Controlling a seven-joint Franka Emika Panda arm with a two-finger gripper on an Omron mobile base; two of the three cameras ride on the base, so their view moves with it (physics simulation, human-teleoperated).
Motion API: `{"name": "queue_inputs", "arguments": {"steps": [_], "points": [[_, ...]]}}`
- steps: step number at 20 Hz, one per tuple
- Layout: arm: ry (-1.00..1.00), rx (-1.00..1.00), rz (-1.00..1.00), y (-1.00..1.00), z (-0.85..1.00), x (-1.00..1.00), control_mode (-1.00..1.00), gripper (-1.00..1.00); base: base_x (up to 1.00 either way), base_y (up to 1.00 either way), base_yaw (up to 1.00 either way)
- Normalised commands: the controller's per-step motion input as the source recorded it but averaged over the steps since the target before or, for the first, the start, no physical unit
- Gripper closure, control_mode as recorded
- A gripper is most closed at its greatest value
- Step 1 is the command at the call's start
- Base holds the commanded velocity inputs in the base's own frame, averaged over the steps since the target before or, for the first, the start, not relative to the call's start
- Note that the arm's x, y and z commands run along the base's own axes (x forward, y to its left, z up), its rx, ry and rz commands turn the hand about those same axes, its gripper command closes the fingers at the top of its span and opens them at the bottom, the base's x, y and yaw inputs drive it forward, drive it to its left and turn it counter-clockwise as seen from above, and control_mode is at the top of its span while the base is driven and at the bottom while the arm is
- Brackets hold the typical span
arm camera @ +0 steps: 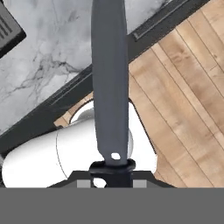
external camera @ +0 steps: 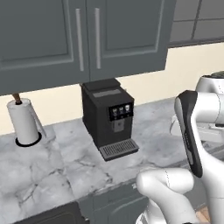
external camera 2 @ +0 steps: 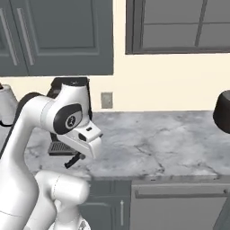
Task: Retrieve the butter from the fridge and place it on a plate on the dining table. Then retrieve the butter knife by the fridge and place it near the plate.
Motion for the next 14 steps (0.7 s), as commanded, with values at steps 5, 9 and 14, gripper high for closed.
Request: {"name": "queue_inputs", "arguments": {"steps": [5,9,14], "points": [[0.00,0.00,0.00,0.00,0.00,0.00,1.00,1.00,0.09,-0.42,-0.57],[0.00,0.00,0.00,0.00,0.00,0.00,1.00,1.00,0.19,-0.58,-0.56],[0.00,0.00,0.00,0.00,0.00,0.00,1.00,1.00,0.41,-0.52,-0.59]]}}
